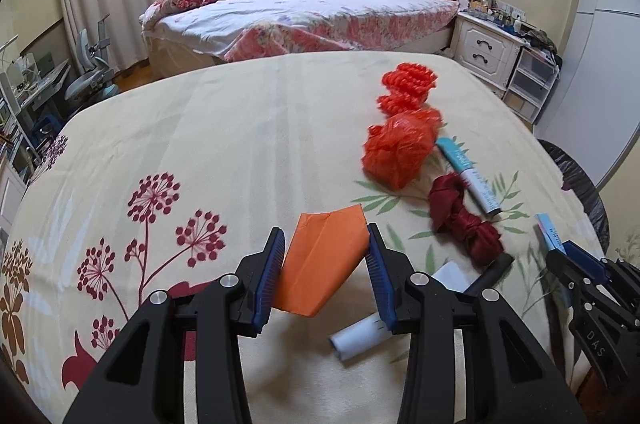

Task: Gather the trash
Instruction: 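Carry the orange paper and blue tube with both grippers over the bin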

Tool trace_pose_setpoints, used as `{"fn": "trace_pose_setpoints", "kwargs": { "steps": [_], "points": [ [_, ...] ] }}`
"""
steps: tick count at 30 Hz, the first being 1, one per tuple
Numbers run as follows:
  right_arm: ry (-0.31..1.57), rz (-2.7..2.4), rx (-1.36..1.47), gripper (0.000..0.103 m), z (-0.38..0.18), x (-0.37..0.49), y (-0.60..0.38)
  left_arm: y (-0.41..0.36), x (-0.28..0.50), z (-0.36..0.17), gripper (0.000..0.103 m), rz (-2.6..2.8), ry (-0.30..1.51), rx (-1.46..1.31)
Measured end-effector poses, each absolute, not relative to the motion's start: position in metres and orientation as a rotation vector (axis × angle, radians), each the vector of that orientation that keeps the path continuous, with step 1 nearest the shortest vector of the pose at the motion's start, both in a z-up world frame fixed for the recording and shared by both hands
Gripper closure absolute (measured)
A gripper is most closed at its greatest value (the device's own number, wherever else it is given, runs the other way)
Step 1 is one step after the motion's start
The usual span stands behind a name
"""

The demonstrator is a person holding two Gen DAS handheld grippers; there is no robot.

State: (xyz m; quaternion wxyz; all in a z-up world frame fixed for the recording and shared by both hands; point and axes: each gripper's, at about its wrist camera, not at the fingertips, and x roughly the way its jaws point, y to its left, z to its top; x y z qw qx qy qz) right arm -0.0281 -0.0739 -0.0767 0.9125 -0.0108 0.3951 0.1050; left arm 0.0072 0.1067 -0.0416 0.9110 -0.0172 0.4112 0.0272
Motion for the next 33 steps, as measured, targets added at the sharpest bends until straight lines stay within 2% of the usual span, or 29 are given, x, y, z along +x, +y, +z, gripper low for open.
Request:
{"fn": "trace_pose_setpoints", "kwargs": {
  "steps": [19,33],
  "points": [
    [0.677,-0.050,0.063,0.082,-0.037,0.002,-0.174,0.001,0.046,-0.005,0.062,-0.181,0.698,0.007],
    [0.665,-0.263,0.154,0.082,-0.058,0.044,-0.250,-0.116,0.102,-0.017,0.062,-0.361,0.630,0.116]
  ]
}}
